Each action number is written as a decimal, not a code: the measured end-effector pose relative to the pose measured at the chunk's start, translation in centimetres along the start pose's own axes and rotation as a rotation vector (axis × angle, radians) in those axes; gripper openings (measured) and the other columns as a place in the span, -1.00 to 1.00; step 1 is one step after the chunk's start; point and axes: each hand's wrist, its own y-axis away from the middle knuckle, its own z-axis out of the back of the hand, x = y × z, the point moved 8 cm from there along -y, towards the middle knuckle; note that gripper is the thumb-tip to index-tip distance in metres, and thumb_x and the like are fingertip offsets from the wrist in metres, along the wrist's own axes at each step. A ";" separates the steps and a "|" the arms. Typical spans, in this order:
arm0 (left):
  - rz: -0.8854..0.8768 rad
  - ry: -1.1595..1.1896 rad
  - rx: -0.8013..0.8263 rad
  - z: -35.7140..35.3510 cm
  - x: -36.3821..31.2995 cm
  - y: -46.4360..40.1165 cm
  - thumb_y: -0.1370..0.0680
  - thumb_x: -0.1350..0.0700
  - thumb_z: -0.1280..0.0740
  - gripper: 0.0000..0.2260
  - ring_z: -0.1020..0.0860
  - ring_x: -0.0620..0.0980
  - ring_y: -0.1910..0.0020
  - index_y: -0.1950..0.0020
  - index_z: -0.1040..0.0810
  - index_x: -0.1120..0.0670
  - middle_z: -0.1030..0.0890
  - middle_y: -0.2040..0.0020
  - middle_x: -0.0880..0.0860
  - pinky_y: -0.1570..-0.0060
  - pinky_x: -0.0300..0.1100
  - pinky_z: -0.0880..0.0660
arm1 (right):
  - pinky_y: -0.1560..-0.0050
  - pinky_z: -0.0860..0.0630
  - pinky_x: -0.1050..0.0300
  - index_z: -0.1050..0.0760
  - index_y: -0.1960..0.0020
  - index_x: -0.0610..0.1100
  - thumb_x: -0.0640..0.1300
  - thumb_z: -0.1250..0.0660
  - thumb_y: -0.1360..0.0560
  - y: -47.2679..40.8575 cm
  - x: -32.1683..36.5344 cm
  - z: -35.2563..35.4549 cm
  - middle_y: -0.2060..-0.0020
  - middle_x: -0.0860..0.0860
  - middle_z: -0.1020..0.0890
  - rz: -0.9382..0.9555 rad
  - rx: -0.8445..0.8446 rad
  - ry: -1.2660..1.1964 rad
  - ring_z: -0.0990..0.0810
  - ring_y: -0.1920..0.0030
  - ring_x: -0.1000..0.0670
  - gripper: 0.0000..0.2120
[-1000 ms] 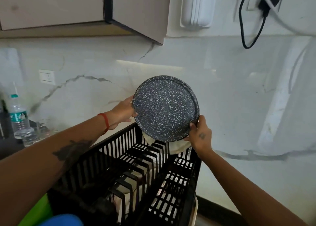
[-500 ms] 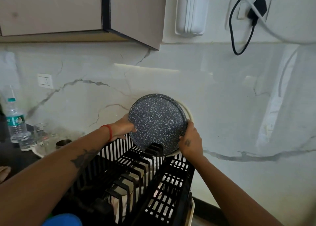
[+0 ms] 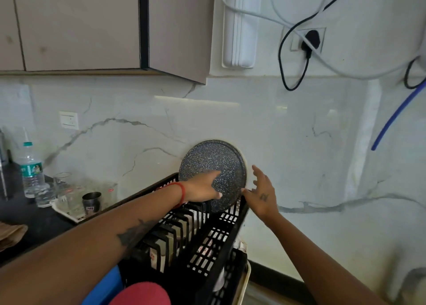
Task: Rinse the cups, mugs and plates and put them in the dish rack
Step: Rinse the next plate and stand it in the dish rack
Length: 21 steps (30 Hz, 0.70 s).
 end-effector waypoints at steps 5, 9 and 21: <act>-0.099 -0.119 -0.013 -2.2 -5.7 2.1 -0.57 0.09 -0.31 -0.36 -0.28 0.06 -0.46 -0.57 -0.07 0.02 -0.25 -0.52 0.07 -0.41 -0.10 -0.25 | -0.01 -0.47 0.22 -0.34 -0.40 -0.09 -0.29 -0.36 -0.49 4.2 0.9 7.2 -0.31 -0.07 -0.44 0.069 -0.041 -0.068 -0.50 -0.17 -0.02 -0.49; -0.178 -0.196 -0.032 -5.5 -10.6 4.5 -0.58 0.08 -0.30 -0.41 -0.29 0.07 -0.45 -0.56 -0.12 0.05 -0.28 -0.50 0.09 -0.38 -0.12 -0.26 | -0.06 -0.50 0.18 -0.44 -0.32 -0.07 -0.26 -0.37 -0.50 10.5 -0.2 13.4 -0.23 -0.03 -0.50 0.106 -0.056 -0.019 -0.52 -0.14 0.01 -0.59; -0.077 0.182 0.129 -29.6 -15.0 14.4 -0.58 0.16 -0.32 -0.53 -0.41 0.09 -0.36 -0.48 -0.32 0.09 -0.42 -0.41 0.12 -0.26 -0.26 -0.33 | -0.18 -0.40 0.09 -0.57 -0.19 -0.14 -0.27 -0.41 -0.47 35.3 -15.4 21.9 -0.12 -0.08 -0.59 -0.146 0.004 0.212 -0.53 -0.15 -0.07 -0.71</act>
